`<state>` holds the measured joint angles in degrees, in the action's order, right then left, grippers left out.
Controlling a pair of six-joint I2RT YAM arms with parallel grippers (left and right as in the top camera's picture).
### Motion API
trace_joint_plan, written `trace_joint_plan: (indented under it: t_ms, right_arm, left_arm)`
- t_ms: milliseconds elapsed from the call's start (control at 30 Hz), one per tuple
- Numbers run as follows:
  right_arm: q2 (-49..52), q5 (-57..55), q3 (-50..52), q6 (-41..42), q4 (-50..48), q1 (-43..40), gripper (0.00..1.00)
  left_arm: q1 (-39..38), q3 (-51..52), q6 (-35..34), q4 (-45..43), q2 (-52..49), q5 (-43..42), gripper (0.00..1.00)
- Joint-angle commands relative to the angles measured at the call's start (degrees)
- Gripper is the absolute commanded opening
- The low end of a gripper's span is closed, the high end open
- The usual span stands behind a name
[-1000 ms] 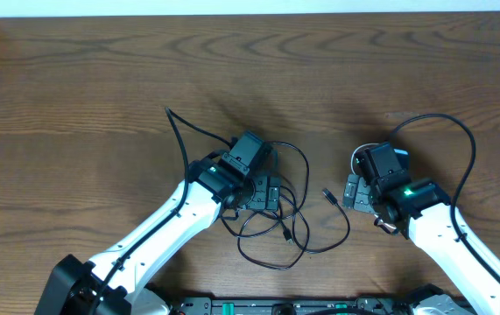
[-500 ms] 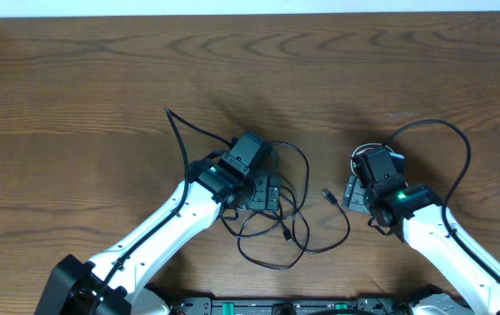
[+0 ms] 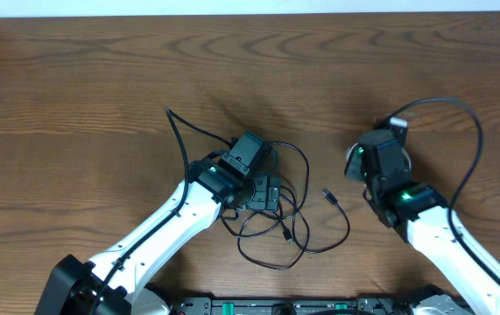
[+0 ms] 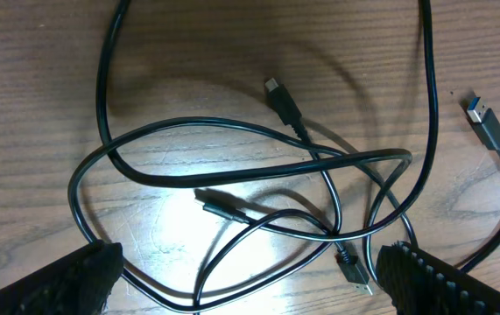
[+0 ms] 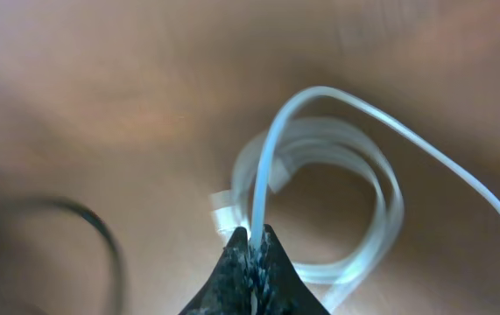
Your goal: Untangle cables
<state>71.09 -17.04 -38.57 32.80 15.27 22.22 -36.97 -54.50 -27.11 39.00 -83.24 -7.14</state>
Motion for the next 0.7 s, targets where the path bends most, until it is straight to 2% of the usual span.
trace_joint_plan:
  t_ms: [0, 467, 500, 533, 567, 600, 633, 667]
  right_arm:
    - [-2.2, 1.2, -1.7, -3.8, -5.1, -1.4, 0.01]
    - [8.3, 2.1, -1.7, -5.6, -21.9, -5.4, 0.01]
    - [9.4, 3.0, -1.7, -5.6, -23.5, -5.6, 0.05]
    - [10.3, 3.8, -1.7, -5.6, -24.9, -5.7, 0.22]
    - [11.1, 4.6, -1.7, -5.6, -26.0, -5.8, 0.45]
    - [11.9, 5.1, -1.7, -5.6, -27.1, -6.0, 0.59]
    - [12.3, 5.2, -1.7, -5.6, -27.7, -6.1, 0.64]
    - [12.5, 5.2, -1.7, -5.6, -27.9, -6.3, 0.73]
  left_arm:
    - [0.0, -0.9, 0.5, 0.2, 0.2, 0.8, 0.98]
    - [0.0, -0.9, 0.5, 0.2, 0.2, 0.8, 0.98]
    - [0.0, -0.9, 0.5, 0.2, 0.2, 0.8, 0.98]
    - [0.0, -0.9, 0.5, 0.2, 0.2, 0.8, 0.98]
    - [0.0, -0.9, 0.5, 0.2, 0.2, 0.8, 0.98]
    - [0.0, -0.9, 0.5, 0.2, 0.2, 0.8, 0.98]
    - [0.0, -0.9, 0.5, 0.2, 0.2, 0.8, 0.98]
    - [0.0, -0.9, 0.5, 0.2, 0.2, 0.8, 0.98]
